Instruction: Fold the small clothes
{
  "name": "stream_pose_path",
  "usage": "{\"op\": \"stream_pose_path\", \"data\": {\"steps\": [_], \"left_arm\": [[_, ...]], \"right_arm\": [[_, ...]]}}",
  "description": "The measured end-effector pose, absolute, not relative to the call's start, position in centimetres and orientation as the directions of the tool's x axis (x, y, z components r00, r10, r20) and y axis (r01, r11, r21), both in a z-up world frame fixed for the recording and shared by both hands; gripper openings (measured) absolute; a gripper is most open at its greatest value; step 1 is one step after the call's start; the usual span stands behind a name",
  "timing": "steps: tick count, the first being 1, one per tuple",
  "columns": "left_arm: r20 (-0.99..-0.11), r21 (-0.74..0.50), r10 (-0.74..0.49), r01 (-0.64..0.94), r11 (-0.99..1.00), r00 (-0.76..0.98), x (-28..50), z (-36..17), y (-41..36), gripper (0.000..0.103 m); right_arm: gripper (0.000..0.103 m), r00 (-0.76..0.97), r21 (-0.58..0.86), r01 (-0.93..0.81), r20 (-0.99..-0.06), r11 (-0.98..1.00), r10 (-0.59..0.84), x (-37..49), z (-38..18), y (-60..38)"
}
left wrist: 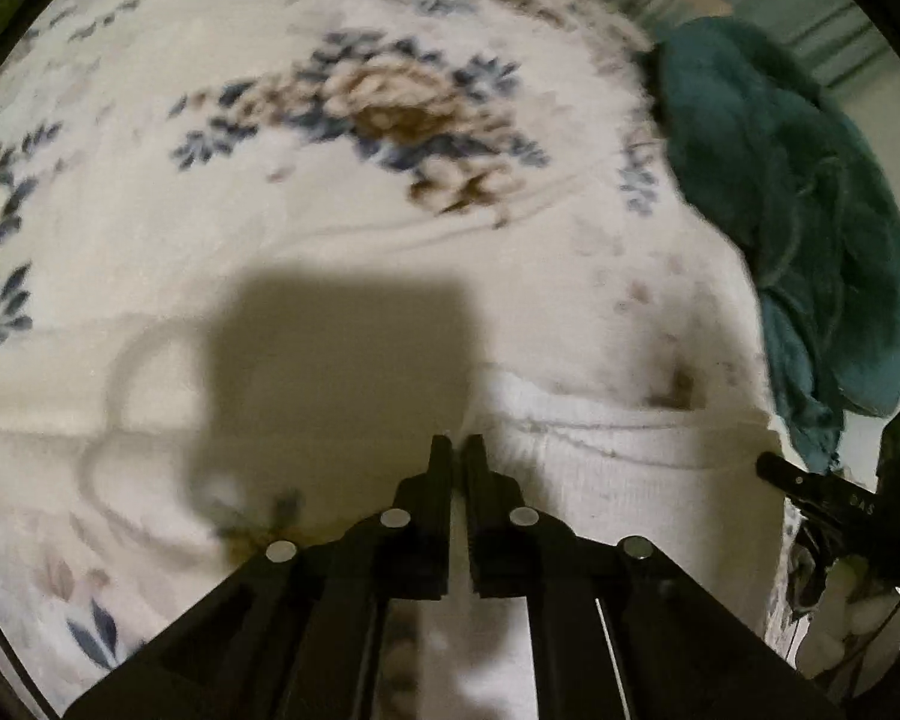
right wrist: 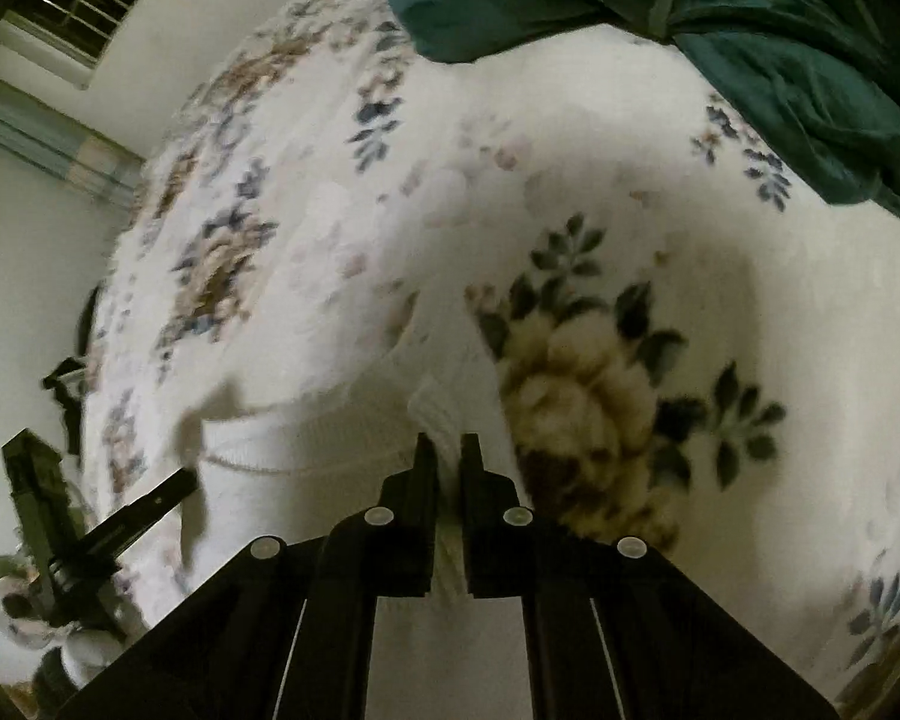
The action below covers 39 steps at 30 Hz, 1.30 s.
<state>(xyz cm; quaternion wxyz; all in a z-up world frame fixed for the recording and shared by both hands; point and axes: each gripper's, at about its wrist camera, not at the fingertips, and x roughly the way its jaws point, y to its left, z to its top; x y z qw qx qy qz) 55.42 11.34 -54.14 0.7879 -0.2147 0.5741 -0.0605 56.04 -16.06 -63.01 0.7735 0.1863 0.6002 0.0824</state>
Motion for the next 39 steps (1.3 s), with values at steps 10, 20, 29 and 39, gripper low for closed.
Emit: {"op": "stream_pose_path", "data": {"steps": [10,20,29,39], "left_arm": [[-0.797,-0.586,-0.524,-0.175,0.791,0.299,54.3,-54.0,13.2,0.070],[-0.920,-0.271,-0.259,-0.003,0.962,0.294,52.6,-54.3,5.0,0.075],[-0.930,-0.202,-0.193,0.002,0.979,0.313,52.6,-54.0,3.2,0.069],[-0.899,-0.181,-0.175,0.022,0.983,0.402,52.2,-51.8,3.4,0.009]], "right_arm": [[0.046,0.137,0.436,0.119,-0.897,0.892,0.420,57.7,-65.6,-16.6],[0.052,0.155,0.429,0.069,-0.897,0.901,0.415,56.0,-65.5,-15.8],[0.051,0.171,0.285,-0.049,-0.942,0.957,0.289,55.0,-65.2,-13.5],[0.006,0.277,0.182,-0.121,-0.938,0.976,0.209,54.9,-62.8,-12.7]]}}
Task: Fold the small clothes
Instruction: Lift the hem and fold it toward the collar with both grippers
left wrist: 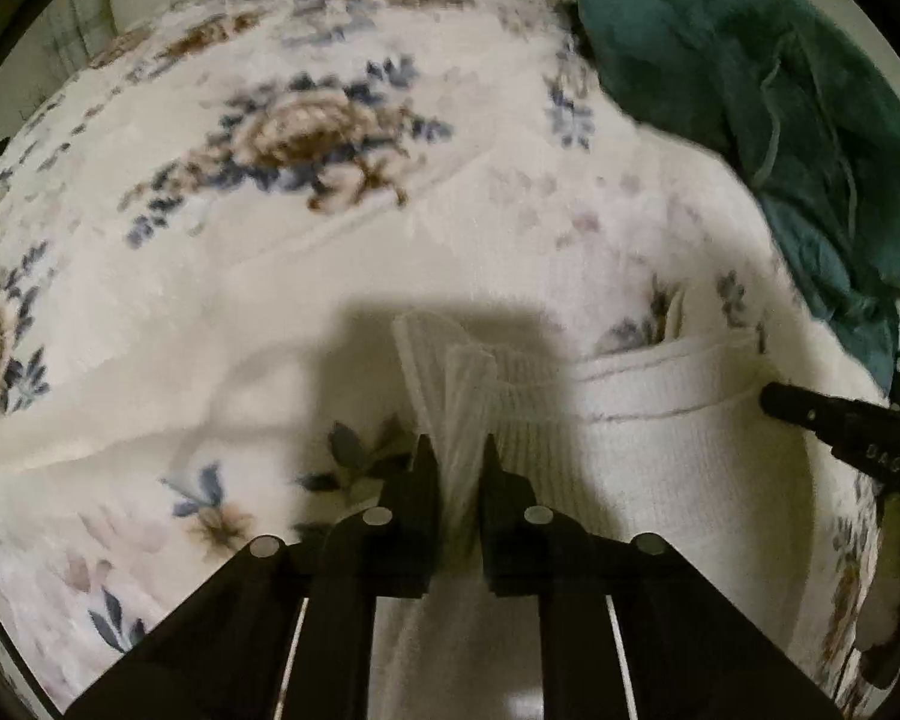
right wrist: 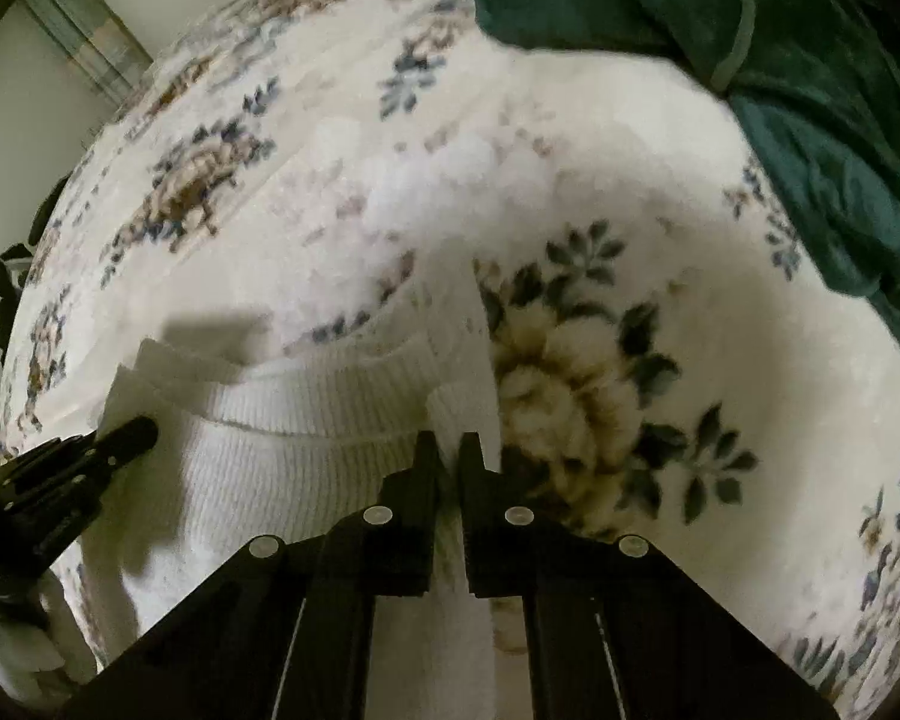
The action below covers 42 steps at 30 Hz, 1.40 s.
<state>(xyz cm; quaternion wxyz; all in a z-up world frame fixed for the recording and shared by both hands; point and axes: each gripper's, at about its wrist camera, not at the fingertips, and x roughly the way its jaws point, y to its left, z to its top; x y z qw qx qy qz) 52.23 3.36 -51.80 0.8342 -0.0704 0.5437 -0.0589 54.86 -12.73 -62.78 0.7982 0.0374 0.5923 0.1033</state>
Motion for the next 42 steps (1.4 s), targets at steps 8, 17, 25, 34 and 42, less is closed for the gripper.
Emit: {"op": "stream_pose_path", "data": {"steps": [8,17,25,34,42], "left_arm": [[-0.845,-0.317,-0.257,-0.052,0.947,0.468,51.7,-48.6,6.3,0.008],[-0.909,-0.362,-0.317,-0.132,0.923,0.271,56.0,-55.8,8.2,0.009],[-0.797,-0.596,-0.530,-0.231,0.769,0.292,51.0,-54.3,12.2,0.062],[-0.751,-0.658,-0.598,-0.244,0.713,0.280,41.6,-55.0,10.2,0.028],[-0.806,-0.582,-0.492,-0.285,0.762,0.330,41.2,-54.6,10.9,0.007]], "right_arm": [[0.004,0.372,0.202,-0.111,-0.899,0.973,0.229,54.1,-59.0,-13.3],[0.004,0.280,0.188,-0.074,-0.939,0.979,0.202,59.6,-62.9,-11.8],[0.050,0.123,0.426,0.042,-0.900,0.904,0.419,57.4,-64.8,-17.0],[0.056,-0.002,0.682,0.269,-0.706,0.680,0.708,45.8,-68.6,-22.1],[0.007,0.075,0.706,0.317,-0.684,0.633,0.725,43.0,-69.7,-21.3]]}}
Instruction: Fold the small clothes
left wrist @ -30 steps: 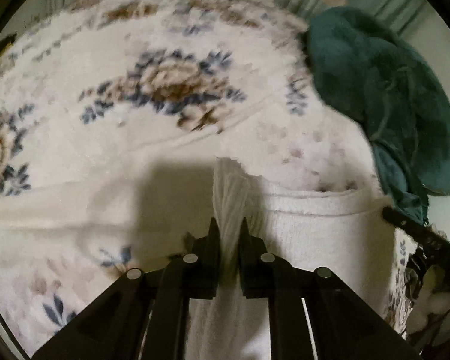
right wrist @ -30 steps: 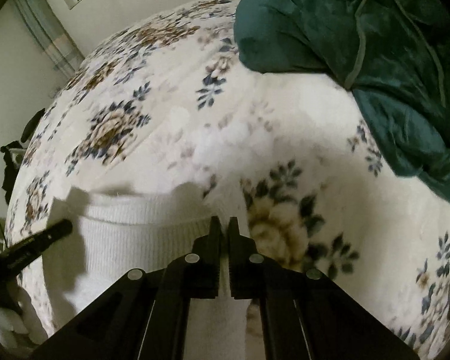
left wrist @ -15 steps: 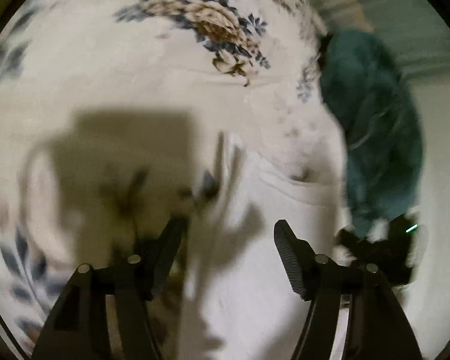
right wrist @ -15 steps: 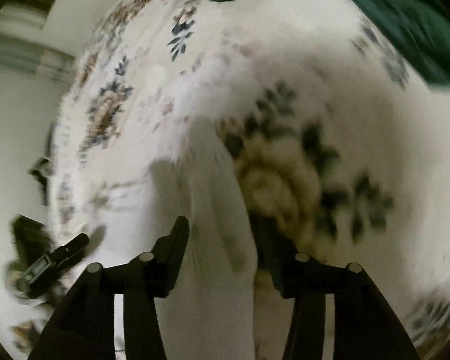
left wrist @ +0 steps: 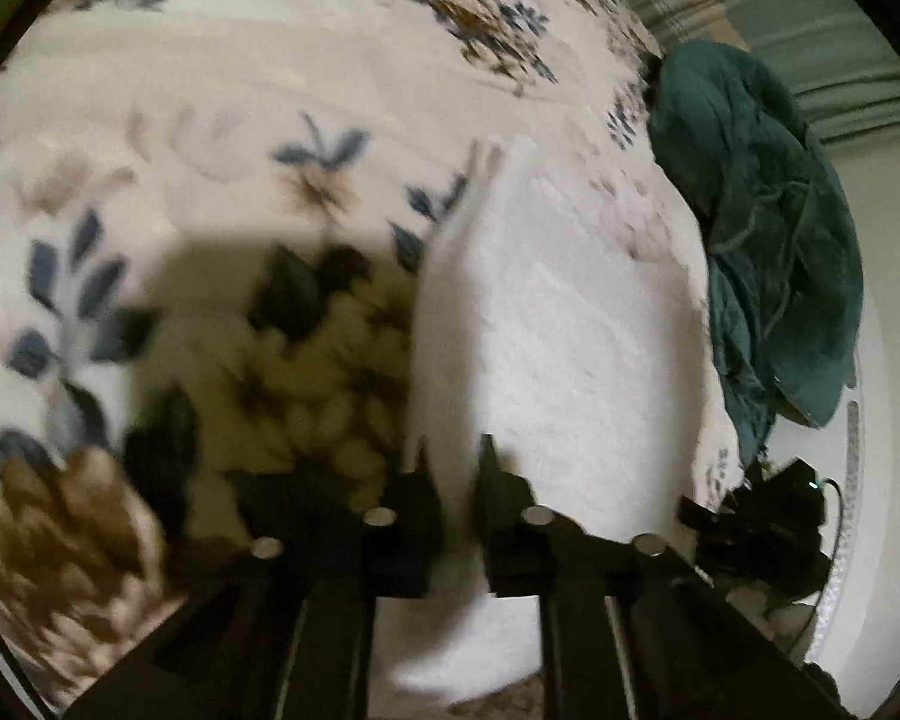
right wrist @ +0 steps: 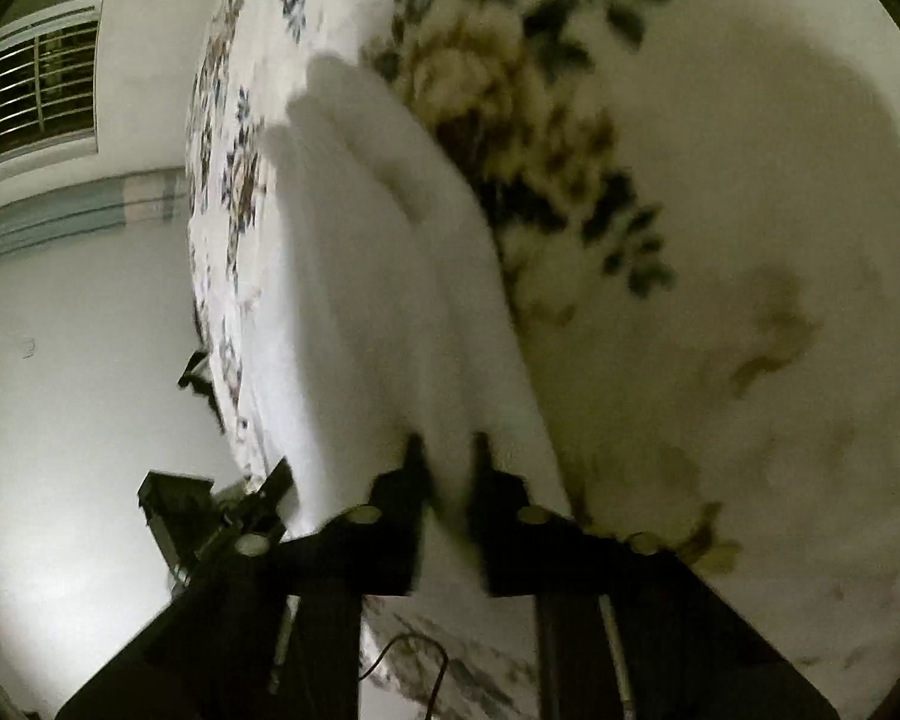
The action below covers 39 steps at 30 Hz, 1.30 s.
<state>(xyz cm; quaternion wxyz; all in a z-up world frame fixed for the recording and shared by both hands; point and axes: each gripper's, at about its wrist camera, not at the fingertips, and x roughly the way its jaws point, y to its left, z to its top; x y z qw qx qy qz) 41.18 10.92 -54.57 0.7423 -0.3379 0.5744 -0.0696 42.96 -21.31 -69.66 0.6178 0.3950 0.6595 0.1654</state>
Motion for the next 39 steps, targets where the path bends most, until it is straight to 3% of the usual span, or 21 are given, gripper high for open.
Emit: {"op": "stream_pose_path", "data": {"steps": [5,7,8,9,11,16,18,22,28,29,30,32,34,39], "left_arm": [[-0.792,-0.610,-0.541,-0.324,0.723,0.282,41.2,-56.3,11.6,0.011],[-0.767,-0.641,-0.566,-0.316,0.700,0.302,41.2,-55.5,12.0,0.023],[-0.754,-0.655,-0.576,-0.311,0.689,0.314,41.1,-55.3,12.2,0.048],[-0.732,-0.680,-0.594,-0.305,0.667,0.332,41.1,-55.4,12.5,0.074],[-0.676,-0.737,-0.648,-0.308,0.602,0.350,41.5,-56.4,12.8,0.076],[-0.630,-0.773,-0.728,-0.301,0.558,0.269,44.9,-60.1,11.3,0.077],[-0.613,-0.787,-0.747,-0.288,0.546,0.259,46.2,-60.3,10.6,0.082],[-0.604,-0.794,-0.764,-0.262,0.549,0.227,47.6,-60.5,9.6,0.083],[-0.602,-0.797,-0.768,-0.228,0.560,0.218,47.4,-60.1,9.5,0.084],[-0.601,-0.798,-0.767,-0.219,0.562,0.224,47.3,-60.0,9.3,0.084],[-0.604,-0.796,-0.765,-0.205,0.569,0.225,47.2,-59.8,9.0,0.084],[-0.622,-0.783,-0.752,-0.199,0.590,0.217,47.1,-59.5,8.8,0.082],[-0.659,-0.752,-0.720,-0.227,0.619,0.220,46.2,-58.4,9.3,0.082],[-0.724,-0.689,-0.588,-0.332,0.644,0.362,37.1,-53.6,11.7,0.084]], "right_arm": [[0.008,0.031,0.686,0.306,-0.700,0.660,0.713,43.4,-70.4,-21.6],[0.015,0.012,0.688,0.292,-0.697,0.664,0.717,44.1,-70.0,-21.3],[0.032,0.014,0.697,0.290,-0.688,0.656,0.725,44.4,-69.8,-21.5],[0.058,0.035,0.711,0.285,-0.678,0.643,0.734,44.6,-69.5,-21.9],[0.079,0.059,0.727,0.283,-0.665,0.626,0.745,44.9,-69.7,-22.3],[0.082,-0.030,0.795,0.288,-0.551,0.535,0.834,46.4,-74.0,-20.4],[0.094,-0.060,0.817,0.261,-0.517,0.513,0.854,47.0,-75.2,-19.0],[0.096,-0.109,0.850,0.211,-0.470,0.482,0.876,47.9,-75.5,-16.6],[0.095,-0.174,0.822,0.153,-0.523,0.548,0.834,48.6,-75.5,-14.3],[0.090,-0.175,0.815,0.141,-0.539,0.563,0.824,48.6,-75.3,-14.1],[0.076,-0.169,0.801,0.124,-0.565,0.586,0.808,48.5,-75.1,-14.0],[0.069,-0.144,0.778,0.122,-0.600,0.616,0.787,48.1,-74.7,-14.2],[0.069,-0.112,0.776,0.134,-0.606,0.616,0.788,47.8,-74.2,-14.7],[0.081,-0.123,0.746,0.149,-0.637,0.649,0.761,48.6,-72.2,-17.0]]}}
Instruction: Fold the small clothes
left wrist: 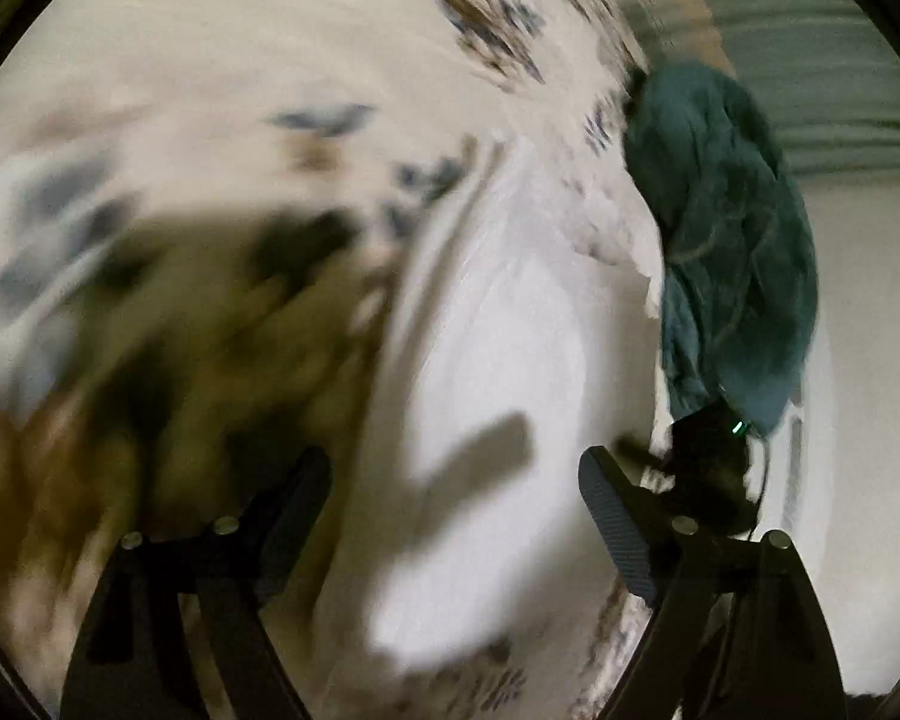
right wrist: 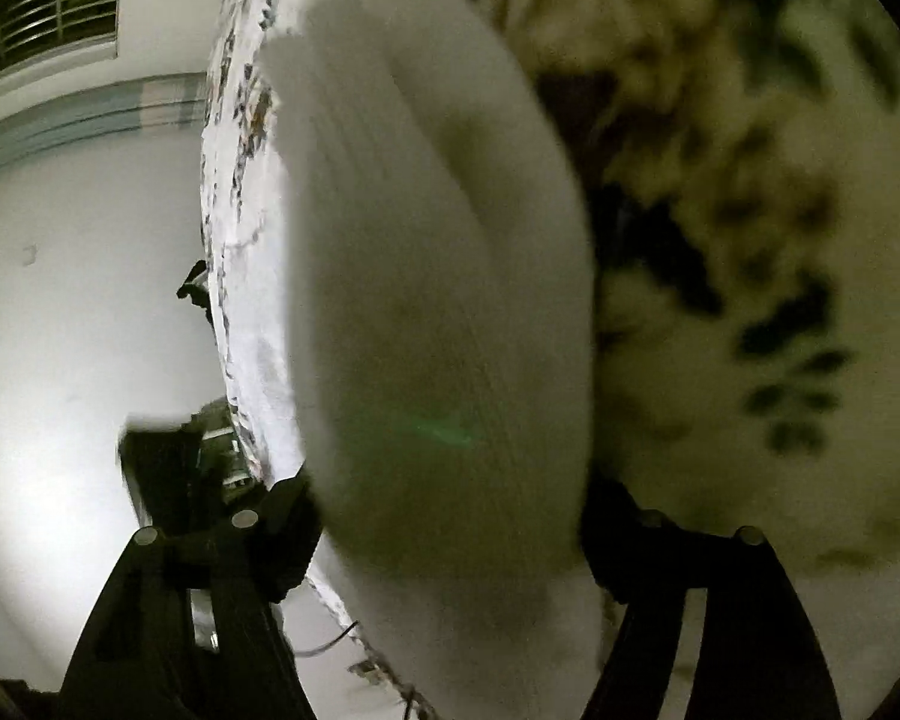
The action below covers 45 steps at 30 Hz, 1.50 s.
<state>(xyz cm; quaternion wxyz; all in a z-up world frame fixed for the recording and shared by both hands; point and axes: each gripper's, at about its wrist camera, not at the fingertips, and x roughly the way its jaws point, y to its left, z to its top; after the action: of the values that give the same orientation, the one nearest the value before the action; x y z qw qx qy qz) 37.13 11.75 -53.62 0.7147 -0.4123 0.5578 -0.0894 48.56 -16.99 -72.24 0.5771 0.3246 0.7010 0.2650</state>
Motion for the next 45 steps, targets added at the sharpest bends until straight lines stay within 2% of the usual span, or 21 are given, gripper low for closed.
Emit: {"op": "stream_pose_path", "data": {"steps": [2,5,9,14,15,16,17,18,19,20,21,23,27,31,34,35,36,38,41,44,45], "left_arm": [[-0.719,-0.695,-0.576,-0.415,0.587,0.390,33.0,-53.6,11.7,0.084],[-0.632,-0.756,-0.643,-0.527,0.388,0.432,29.2,-56.0,10.9,0.084],[-0.509,-0.820,-0.704,-0.528,0.222,0.495,30.5,-59.9,7.1,0.084],[-0.533,-0.807,-0.640,-0.560,0.188,0.554,33.8,-62.5,5.6,0.083],[-0.526,-0.812,-0.618,-0.562,0.159,0.584,34.0,-62.4,5.9,0.078],[-0.527,-0.818,-0.587,-0.554,0.154,0.614,34.1,-61.9,6.4,0.068],[-0.533,-0.821,-0.571,-0.545,0.170,0.625,34.3,-61.5,6.7,0.047],[-0.532,-0.828,-0.562,-0.528,0.188,0.634,34.5,-60.9,7.1,0.036],[-0.539,-0.830,-0.553,-0.513,0.220,0.635,34.8,-60.1,7.9,0.034],[-0.539,-0.832,-0.554,-0.503,0.234,0.634,35.0,-59.7,8.2,0.033],[-0.547,-0.830,-0.559,-0.489,0.268,0.623,35.5,-59.0,9.0,0.032],[-0.555,-0.827,-0.573,-0.477,0.298,0.603,36.4,-58.3,9.9,0.032],[-0.590,-0.807,-0.605,-0.416,0.419,0.535,40.0,-56.5,12.7,0.032],[-0.640,-0.768,-0.660,-0.356,0.532,0.394,44.0,-56.6,14.9,0.033],[-0.655,-0.753,-0.705,-0.318,0.577,0.273,46.6,-58.4,15.6,0.050],[-0.654,-0.752,-0.715,-0.318,0.577,0.249,46.3,-58.7,15.6,0.063],[-0.659,-0.746,-0.714,-0.329,0.579,0.237,46.4,-59.0,15.8,0.068],[-0.666,-0.740,-0.703,-0.330,0.585,0.247,46.2,-58.3,16.3,0.068],[-0.741,-0.671,-0.598,-0.303,0.677,0.304,43.4,-55.4,16.4,0.068],[-0.854,-0.496,-0.376,-0.345,0.797,0.358,38.2,-52.6,16.1,0.069],[-0.866,-0.471,-0.343,-0.360,0.805,0.365,37.2,-52.6,16.2,0.069]], "right_arm": [[0.083,-0.130,0.732,0.102,-0.662,0.674,0.738,49.6,-71.2,-17.5],[0.090,-0.144,0.713,0.044,-0.688,0.700,0.711,52.5,-70.0,-17.8],[0.091,-0.206,0.726,0.016,-0.671,0.688,0.712,56.3,-70.8,-17.5],[0.095,-0.269,0.742,0.028,-0.640,0.670,0.720,58.4,-73.6,-15.5],[0.095,-0.274,0.748,0.023,-0.634,0.664,0.723,58.3,-73.9,-15.4],[0.095,-0.268,0.749,0.014,-0.635,0.662,0.724,58.4,-73.9,-15.4],[0.095,-0.256,0.752,0.007,-0.635,0.659,0.728,58.3,-73.8,-15.5],[0.090,-0.241,0.754,0.000,-0.637,0.657,0.732,58.2,-73.7,-15.6],[0.079,-0.227,0.753,-0.013,-0.643,0.658,0.732,57.9,-73.5,-15.8],[0.041,-0.223,0.755,-0.014,-0.641,0.655,0.734,57.5,-73.4,-15.9],[0.032,-0.229,0.762,0.009,-0.628,0.647,0.743,57.1,-73.5,-16.2],[0.025,-0.184,0.769,0.055,-0.619,0.637,0.764,56.2,-73.2,-16.5],[0.022,-0.080,0.776,0.122,-0.614,0.619,0.785,52.0,-71.0,-17.3],[0.022,0.003,0.776,0.245,-0.600,0.581,0.800,44.8,-70.1,-17.4],[0.022,0.032,0.765,0.323,-0.597,0.557,0.802,38.6,-70.2,-14.9],[0.026,0.045,0.756,0.341,-0.606,0.558,0.794,37.3,-70.2,-14.3],[0.029,0.051,0.751,0.356,-0.610,0.557,0.790,36.6,-70.3,-14.2],[0.061,0.043,0.724,0.395,-0.630,0.566,0.776,36.5,-70.6,-14.2],[0.064,0.005,0.653,0.364,-0.714,0.664,0.700,37.5,-69.5,-16.3],[0.065,0.041,0.551,0.246,-0.828,0.797,0.560,38.9,-65.8,-18.4],[0.065,0.057,0.523,0.202,-0.850,0.828,0.523,39.6,-64.6,-19.0]]}}
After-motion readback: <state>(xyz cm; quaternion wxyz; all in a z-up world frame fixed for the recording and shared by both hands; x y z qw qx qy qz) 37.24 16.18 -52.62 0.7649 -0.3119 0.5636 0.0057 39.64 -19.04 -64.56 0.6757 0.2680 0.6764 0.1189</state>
